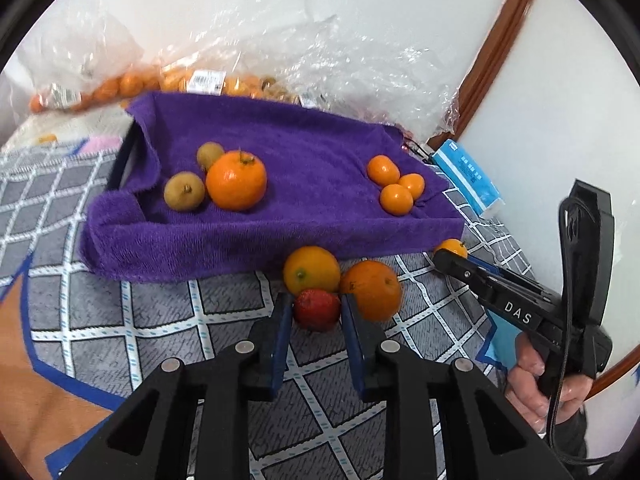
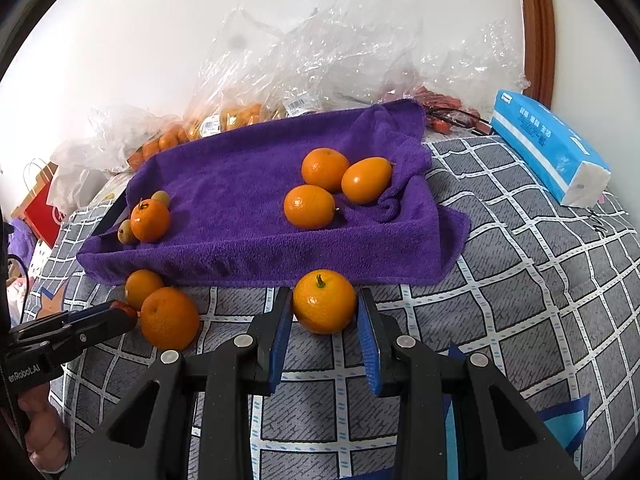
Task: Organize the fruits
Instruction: 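Close left tool on the red fruit while right tool grasps the stemmed orange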
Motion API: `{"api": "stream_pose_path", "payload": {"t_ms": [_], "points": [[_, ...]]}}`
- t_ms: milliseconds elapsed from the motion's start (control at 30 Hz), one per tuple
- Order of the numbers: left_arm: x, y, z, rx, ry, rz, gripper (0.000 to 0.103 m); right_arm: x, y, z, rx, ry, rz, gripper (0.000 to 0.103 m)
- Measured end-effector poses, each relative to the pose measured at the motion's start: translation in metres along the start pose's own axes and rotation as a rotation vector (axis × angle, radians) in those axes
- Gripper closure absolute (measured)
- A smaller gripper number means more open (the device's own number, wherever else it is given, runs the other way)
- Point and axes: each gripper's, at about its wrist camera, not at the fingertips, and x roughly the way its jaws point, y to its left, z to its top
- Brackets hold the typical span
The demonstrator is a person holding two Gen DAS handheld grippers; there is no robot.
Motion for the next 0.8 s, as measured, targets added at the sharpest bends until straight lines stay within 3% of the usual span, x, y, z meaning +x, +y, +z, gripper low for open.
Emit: {"api": "stream_pose_path", "payload": {"t_ms": [300,400,800], "points": [[-0.005,-0.009,-0.003,0.050,-0.015,0.007,0.079,0.000,0.000,0.000,0.004,0.001,-0.004,0.071],[-0.003,-0.008,-0.003,0.038,-0.001,-0.002,0.079,-0.001,0.001,0.000,0.002,0.002,-0.005,0.071],[-0.013,0.001,0.000,-0.018,-0.064,0.011,0.079,-0.002,-0.001,0.001,0.003,-0.008,-0.007,0.071]]}}
